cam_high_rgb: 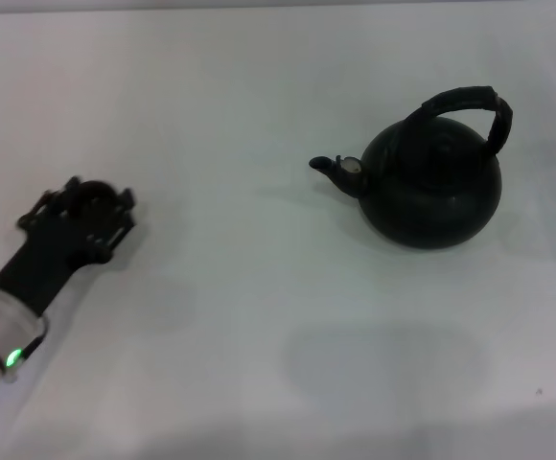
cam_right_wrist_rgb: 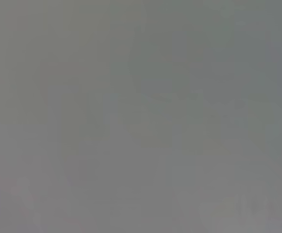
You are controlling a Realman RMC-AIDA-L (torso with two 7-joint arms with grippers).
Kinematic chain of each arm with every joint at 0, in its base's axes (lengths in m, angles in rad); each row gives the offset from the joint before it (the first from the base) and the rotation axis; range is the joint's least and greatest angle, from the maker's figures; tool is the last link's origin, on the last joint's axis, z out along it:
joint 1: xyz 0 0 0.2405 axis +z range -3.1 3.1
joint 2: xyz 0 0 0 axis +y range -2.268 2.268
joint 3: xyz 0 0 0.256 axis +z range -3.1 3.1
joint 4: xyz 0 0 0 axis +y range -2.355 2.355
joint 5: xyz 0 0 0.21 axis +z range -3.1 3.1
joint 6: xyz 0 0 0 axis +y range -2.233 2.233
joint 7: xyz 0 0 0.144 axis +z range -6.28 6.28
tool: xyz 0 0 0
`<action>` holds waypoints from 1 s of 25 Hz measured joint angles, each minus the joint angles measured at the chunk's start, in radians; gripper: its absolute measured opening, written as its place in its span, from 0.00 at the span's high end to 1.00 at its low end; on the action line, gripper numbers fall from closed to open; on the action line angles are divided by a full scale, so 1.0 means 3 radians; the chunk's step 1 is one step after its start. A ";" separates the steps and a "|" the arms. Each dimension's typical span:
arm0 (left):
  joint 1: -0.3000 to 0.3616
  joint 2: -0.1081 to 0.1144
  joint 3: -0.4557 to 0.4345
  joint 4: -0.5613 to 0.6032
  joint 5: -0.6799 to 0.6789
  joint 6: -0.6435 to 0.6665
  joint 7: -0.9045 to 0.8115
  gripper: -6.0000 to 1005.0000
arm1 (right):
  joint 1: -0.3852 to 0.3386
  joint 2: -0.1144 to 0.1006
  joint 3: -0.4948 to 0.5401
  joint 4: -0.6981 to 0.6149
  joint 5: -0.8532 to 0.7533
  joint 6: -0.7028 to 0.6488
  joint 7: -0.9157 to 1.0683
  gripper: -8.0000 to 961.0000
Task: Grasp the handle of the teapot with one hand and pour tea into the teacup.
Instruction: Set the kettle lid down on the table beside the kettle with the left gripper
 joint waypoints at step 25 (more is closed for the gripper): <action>-0.0391 -0.0031 0.0026 -0.0459 0.0938 0.0618 0.0005 0.30 | 0.0015 0.0005 -0.0008 -0.0113 0.0000 0.0024 0.0000 0.14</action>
